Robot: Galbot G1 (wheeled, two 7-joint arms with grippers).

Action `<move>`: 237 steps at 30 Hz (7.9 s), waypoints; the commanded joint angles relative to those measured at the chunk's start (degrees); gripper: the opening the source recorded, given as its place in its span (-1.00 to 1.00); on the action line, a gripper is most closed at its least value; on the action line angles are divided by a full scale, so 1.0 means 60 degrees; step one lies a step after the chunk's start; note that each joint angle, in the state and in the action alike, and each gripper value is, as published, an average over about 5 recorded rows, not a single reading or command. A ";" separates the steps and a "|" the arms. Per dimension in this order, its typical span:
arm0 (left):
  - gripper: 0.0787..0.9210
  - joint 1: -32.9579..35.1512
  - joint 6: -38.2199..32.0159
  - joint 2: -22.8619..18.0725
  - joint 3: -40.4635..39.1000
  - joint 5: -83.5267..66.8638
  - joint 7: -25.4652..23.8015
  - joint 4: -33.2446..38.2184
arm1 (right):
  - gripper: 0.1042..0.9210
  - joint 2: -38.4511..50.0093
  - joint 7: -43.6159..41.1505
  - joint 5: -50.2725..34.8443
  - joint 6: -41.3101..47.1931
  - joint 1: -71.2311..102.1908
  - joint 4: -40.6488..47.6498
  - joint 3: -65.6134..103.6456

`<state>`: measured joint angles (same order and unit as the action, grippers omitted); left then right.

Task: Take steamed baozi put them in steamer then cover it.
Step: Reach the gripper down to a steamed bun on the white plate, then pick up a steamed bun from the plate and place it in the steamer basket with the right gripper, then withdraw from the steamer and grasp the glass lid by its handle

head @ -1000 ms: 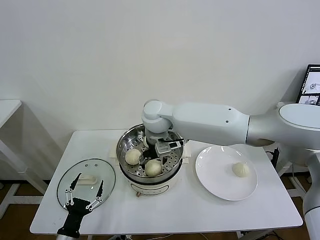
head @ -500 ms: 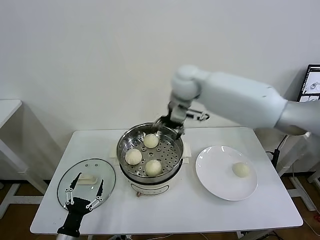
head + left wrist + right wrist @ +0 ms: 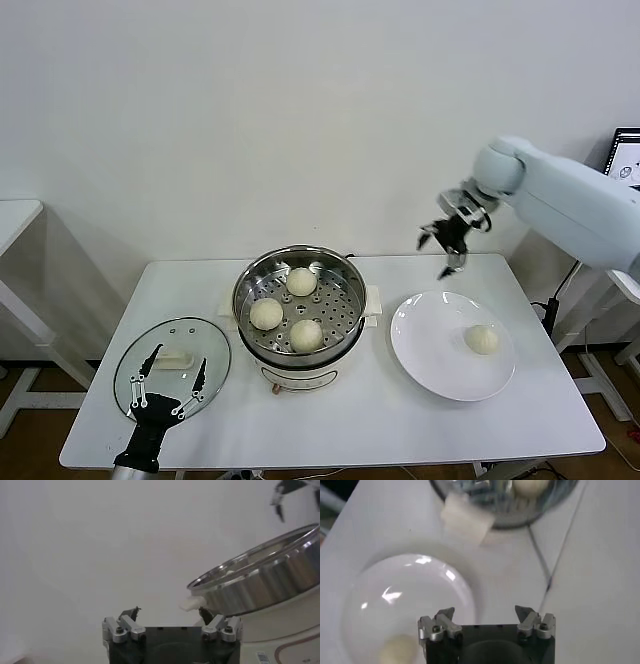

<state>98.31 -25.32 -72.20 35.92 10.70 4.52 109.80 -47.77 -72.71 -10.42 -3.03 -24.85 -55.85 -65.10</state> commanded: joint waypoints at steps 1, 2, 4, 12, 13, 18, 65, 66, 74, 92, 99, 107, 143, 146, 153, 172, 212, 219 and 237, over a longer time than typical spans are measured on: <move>0.77 0.0040 0.0013 -0.0016 0.0026 0.0010 0.0003 0.0026 | 0.76 0.0933 0.0406 -0.0040 0.0916 0.1542 0.0758 -0.0268; 0.77 0.0047 0.0016 -0.0021 0.0030 0.0013 0.0003 0.0032 | 0.76 0.0922 0.0463 0.0031 0.0902 0.1638 0.0769 -0.0275; 0.77 0.0054 0.0023 -0.0030 0.0035 0.0021 0.0005 0.0039 | 0.76 0.0891 0.0546 0.0112 0.0893 0.1775 0.0798 -0.0250; 0.77 0.0101 0.0014 -0.0039 0.0062 0.0038 0.0009 0.0050 | 0.76 0.0623 0.1006 0.0305 0.0916 0.2249 0.1083 -0.0046; 0.77 0.0107 0.0010 -0.0038 0.0069 0.0044 0.0008 0.0046 | 0.76 0.0593 0.1043 0.0326 0.0915 0.2287 0.1123 -0.0023; 0.77 0.0117 -0.0025 -0.0030 0.0104 0.0098 0.0013 -0.0008 | 0.76 0.0503 0.1113 0.0480 0.0905 0.2450 0.1246 0.0075; 0.77 -0.0076 0.0007 0.0004 -0.0244 0.0168 0.0033 -0.0014 | 0.32 -0.1895 -0.0636 -0.3836 0.1661 -0.3808 -0.1963 -0.2525; 0.77 -0.0079 0.0011 0.0003 -0.0253 0.0166 0.0037 -0.0011 | 0.32 -0.2062 -0.0572 -0.4018 0.1778 -0.3829 -0.2023 -0.2560; 0.77 -0.0152 0.0014 0.0014 -0.0236 0.0148 0.0064 -0.0035 | 0.32 -0.3272 0.0304 -0.4387 0.2442 -0.3509 -0.2221 -0.3076; 0.77 -0.0152 -0.0018 -0.0003 -0.0156 0.0137 0.0083 -0.0073 | 0.30 -0.4383 0.1192 -0.3391 0.2631 -0.1914 -0.1461 -0.3225; 0.77 -0.0110 -0.0043 -0.0009 -0.0104 0.0132 0.0084 -0.0066 | 0.30 -0.4491 0.1205 -0.2949 0.2561 -0.1665 -0.1255 -0.3262; 0.77 -0.0102 -0.0050 -0.0027 -0.0098 0.0131 0.0088 -0.0055 | 0.31 -0.4698 0.1293 -0.2589 0.2453 -0.1515 -0.0925 -0.3243; 0.77 -0.0514 0.0887 0.0246 0.0278 0.1311 0.0667 0.0330 | 0.76 0.0593 1.1792 -0.4706 -0.0579 0.1492 -0.4865 0.2109; 0.77 -0.0636 0.1204 0.0275 0.0290 0.1741 0.1009 0.0385 | 0.76 0.0807 1.3185 -0.4595 -0.1093 0.3051 -0.4863 0.3778; 0.77 -0.0894 0.2256 0.0386 0.0255 0.3503 0.1897 0.0324 | 0.76 0.1087 1.4002 -0.3910 -0.1706 0.7359 -0.4972 0.8234; 0.77 -0.1173 0.1595 0.0847 0.0704 0.7668 0.2182 -0.2136 | 0.76 -0.2280 1.3152 -0.2120 -0.3500 1.5279 -0.4811 1.5386; 0.77 -0.2792 0.1722 0.0432 0.0483 0.9816 0.3480 -0.4510 | 0.76 -0.3599 1.2673 -0.1201 -0.3611 1.5910 -0.4829 1.5204; 0.77 -0.2946 0.2057 0.0483 0.0349 0.9750 0.3270 -0.4504 | 0.76 -0.3615 1.2622 -0.1157 -0.3626 1.5911 -0.4783 1.5215; 0.77 -0.3249 0.2714 0.0549 -0.0062 0.9346 0.2866 -0.4409 | 0.76 -0.3686 1.2564 -0.1080 -0.3682 1.5944 -0.4731 1.5289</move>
<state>79.38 -11.23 -69.13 36.58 68.21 22.66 82.69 -69.66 2.80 -17.15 -25.04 70.77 -84.19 26.43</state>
